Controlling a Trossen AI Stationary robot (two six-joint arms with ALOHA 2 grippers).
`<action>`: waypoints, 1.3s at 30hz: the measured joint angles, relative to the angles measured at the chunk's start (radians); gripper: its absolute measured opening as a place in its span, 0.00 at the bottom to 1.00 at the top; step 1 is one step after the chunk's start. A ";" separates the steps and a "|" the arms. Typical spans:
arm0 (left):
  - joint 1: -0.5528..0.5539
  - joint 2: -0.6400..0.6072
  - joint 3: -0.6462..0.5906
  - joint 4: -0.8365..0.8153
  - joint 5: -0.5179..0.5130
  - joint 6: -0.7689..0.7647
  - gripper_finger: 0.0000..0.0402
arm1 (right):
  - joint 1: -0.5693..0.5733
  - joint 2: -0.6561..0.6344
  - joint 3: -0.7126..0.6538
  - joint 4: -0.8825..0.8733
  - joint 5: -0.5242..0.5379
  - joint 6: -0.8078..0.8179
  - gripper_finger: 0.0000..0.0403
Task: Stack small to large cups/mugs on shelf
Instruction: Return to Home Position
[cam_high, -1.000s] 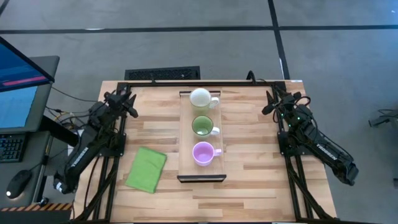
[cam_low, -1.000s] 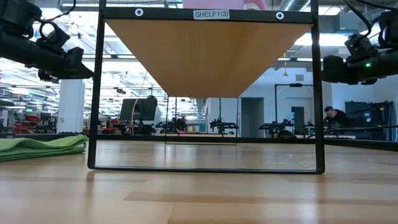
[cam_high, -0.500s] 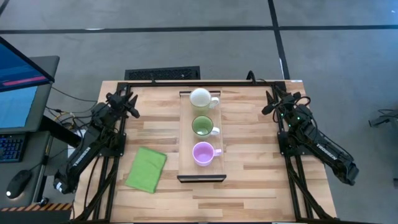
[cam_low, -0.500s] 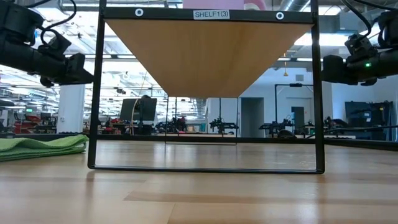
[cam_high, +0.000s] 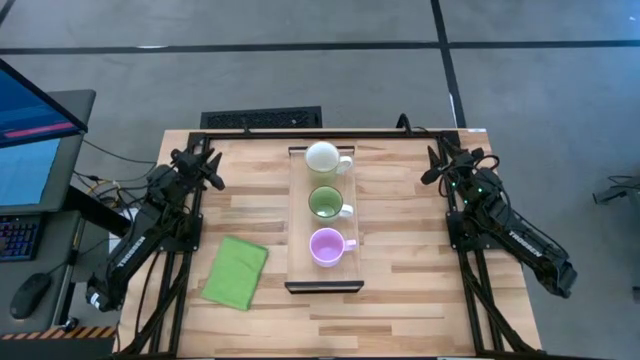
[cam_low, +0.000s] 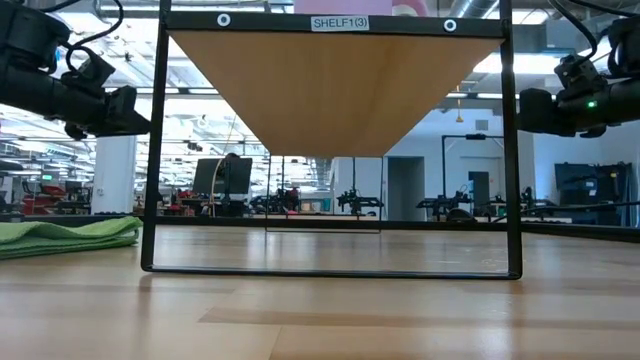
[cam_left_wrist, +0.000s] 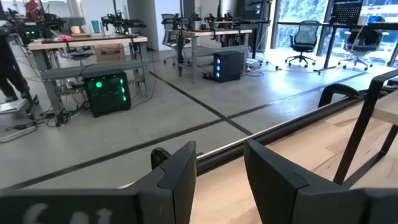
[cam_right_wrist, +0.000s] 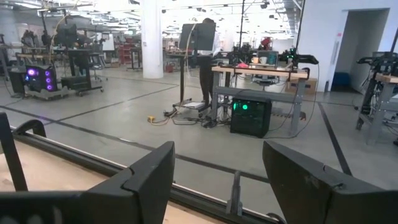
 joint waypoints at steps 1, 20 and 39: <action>0.000 0.000 0.000 0.000 0.000 0.000 0.31 | 0.000 0.000 0.000 0.000 0.000 0.000 0.66; 0.000 0.000 0.000 -0.014 -0.012 0.009 0.31 | 0.000 0.000 0.000 0.000 0.000 0.000 0.66; 0.000 0.000 0.000 -0.018 -0.026 -0.016 0.31 | 0.000 0.000 0.000 0.000 0.000 0.000 0.66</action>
